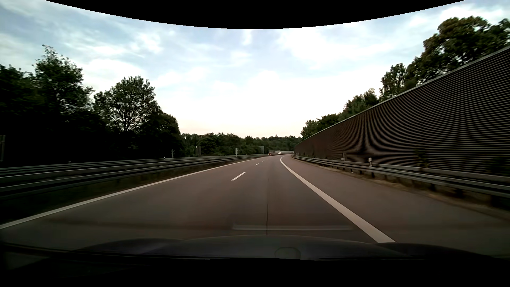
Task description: Follow the waypoints while adhering to traffic rules and regulations
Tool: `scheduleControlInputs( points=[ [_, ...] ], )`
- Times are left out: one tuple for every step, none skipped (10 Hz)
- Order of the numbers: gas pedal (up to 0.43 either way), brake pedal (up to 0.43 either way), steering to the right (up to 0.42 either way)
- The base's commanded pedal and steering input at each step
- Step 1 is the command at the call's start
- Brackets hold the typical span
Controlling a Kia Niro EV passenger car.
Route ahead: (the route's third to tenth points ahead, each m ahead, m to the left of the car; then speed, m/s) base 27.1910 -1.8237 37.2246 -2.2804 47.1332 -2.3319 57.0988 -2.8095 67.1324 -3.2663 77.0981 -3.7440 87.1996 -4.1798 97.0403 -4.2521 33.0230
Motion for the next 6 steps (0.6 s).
scheduleControlInputs(
  points=[
    [0.248, 0.006, 0.004],
    [0.248, 0.006, 0.005],
    [0.248, 0.006, 0.004],
    [0.248, 0.006, 0.004],
    [0.248, 0.006, 0.004],
    [0.24, 0.006, 0.005]
  ],
)
